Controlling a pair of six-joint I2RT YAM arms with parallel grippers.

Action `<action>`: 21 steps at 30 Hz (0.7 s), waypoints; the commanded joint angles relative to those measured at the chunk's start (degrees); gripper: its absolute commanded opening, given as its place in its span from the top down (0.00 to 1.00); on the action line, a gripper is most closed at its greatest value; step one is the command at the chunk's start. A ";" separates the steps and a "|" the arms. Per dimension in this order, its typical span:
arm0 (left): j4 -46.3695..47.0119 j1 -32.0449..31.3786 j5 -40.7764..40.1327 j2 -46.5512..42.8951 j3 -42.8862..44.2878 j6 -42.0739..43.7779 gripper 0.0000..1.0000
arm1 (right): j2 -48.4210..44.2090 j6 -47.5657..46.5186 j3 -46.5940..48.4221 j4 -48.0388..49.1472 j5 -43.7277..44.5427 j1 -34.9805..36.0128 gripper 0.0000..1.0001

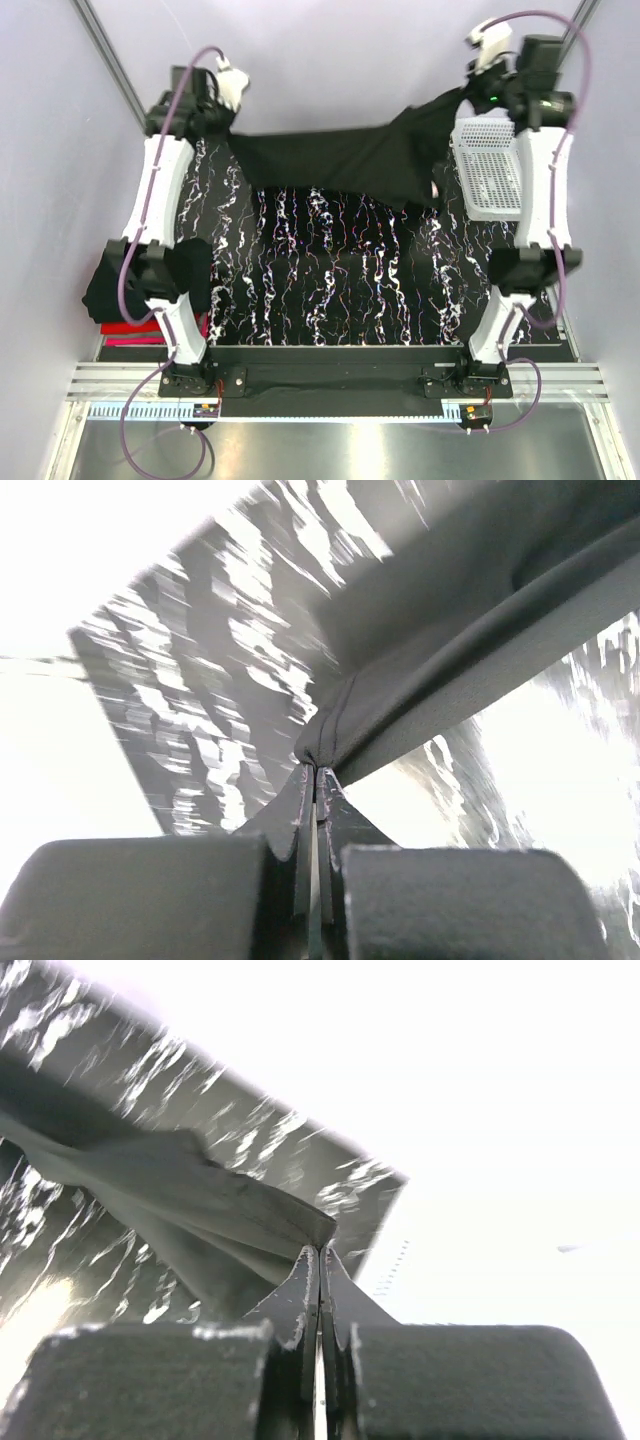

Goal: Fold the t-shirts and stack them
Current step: Flatten the tshirt out

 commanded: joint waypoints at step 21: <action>15.89 -5.89 -12.89 -18.64 14.07 5.59 1.00 | -20.77 4.25 0.74 22.06 6.15 -1.36 1.00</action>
